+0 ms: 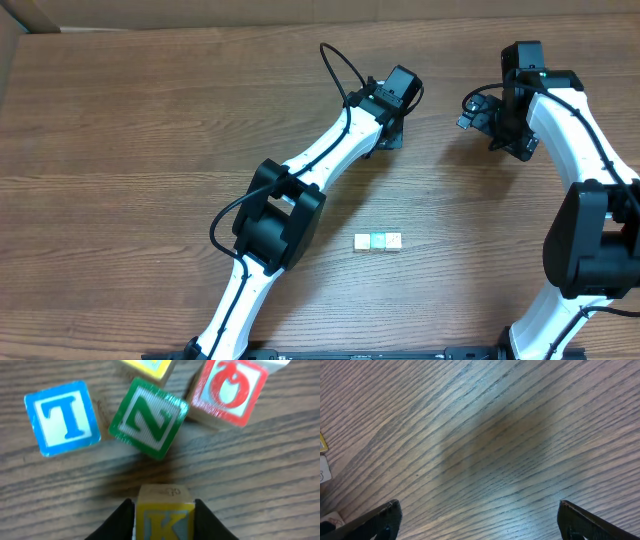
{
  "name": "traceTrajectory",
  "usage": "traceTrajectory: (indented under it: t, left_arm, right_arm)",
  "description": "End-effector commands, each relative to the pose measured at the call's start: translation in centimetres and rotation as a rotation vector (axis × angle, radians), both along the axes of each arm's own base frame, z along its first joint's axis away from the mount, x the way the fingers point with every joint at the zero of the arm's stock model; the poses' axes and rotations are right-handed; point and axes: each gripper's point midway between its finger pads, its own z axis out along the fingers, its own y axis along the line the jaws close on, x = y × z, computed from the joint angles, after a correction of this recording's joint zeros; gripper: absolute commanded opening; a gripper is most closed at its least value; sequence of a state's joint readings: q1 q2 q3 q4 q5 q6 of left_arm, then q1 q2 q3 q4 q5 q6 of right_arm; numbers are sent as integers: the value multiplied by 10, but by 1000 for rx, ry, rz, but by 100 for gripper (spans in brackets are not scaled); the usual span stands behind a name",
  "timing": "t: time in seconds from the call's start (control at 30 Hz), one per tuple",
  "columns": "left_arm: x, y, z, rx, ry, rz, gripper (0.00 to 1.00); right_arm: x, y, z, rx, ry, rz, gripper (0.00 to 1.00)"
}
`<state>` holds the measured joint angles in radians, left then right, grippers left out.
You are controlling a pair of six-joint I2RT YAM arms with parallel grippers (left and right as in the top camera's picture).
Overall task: Flip 4 blocks
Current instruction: 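Lower the left gripper and grasp the yellow K block, then carry the K block with the left gripper to the row's left end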
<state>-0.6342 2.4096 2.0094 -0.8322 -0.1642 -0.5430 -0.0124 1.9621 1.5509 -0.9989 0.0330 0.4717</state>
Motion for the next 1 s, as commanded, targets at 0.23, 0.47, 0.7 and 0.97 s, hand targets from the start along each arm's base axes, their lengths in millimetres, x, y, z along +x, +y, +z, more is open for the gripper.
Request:
traceTrajectory:
  t: [0.23,0.47,0.7,0.97]
  left_arm:
    - [-2,18,-3,50,48,-28,25]
    - [-9,34,-2,89,101,-26,25]
    - [-25,47,41,130,181,-18,24]
    - [-55,61,82,163,289,-7,23]
  right_arm:
    - [2,-1,2,-1,-8,-8,100]
    - [2,-1,2,-1,-8,-8,100]
    - [2,-1,2,-1,-8,-8,100]
    - [2,-1,2,-1,-8,-8,100]
